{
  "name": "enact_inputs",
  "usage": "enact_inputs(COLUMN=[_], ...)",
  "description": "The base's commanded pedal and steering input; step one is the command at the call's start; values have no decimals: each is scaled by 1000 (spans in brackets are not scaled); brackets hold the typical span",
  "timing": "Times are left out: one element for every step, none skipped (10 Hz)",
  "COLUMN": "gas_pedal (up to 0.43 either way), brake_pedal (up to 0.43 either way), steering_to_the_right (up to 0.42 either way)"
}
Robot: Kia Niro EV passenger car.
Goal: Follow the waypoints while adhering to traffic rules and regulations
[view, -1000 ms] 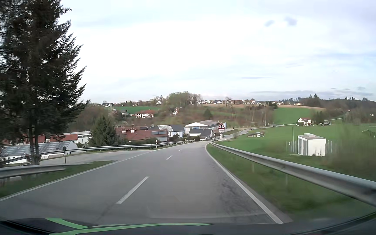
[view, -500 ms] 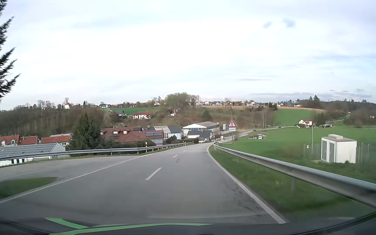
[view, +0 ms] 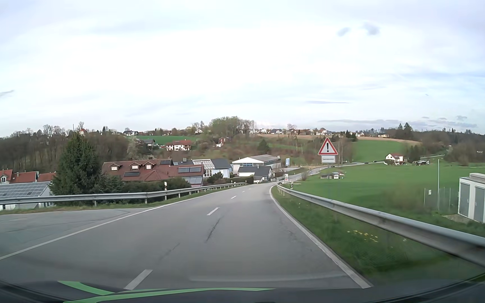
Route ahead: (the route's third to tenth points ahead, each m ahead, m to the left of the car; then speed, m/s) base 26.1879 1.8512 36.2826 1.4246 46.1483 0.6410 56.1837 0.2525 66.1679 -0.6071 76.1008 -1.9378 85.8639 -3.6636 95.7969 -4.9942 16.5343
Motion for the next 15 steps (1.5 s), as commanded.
enact_inputs(gas_pedal=[0, 0, 0, 0, 0, 0, 0, 0, 0, 0, 0, 0, 0, 0, 0], brake_pedal=[207, 207, 207, 207, 207, 195, 189, 177, 171, 165, 159, 152, 146, 140, 128], steering_to_the_right=[11, 11, 11, 11, 13, 15, 16, 15, 15, 15, 15, 14, 12, 11, 11])
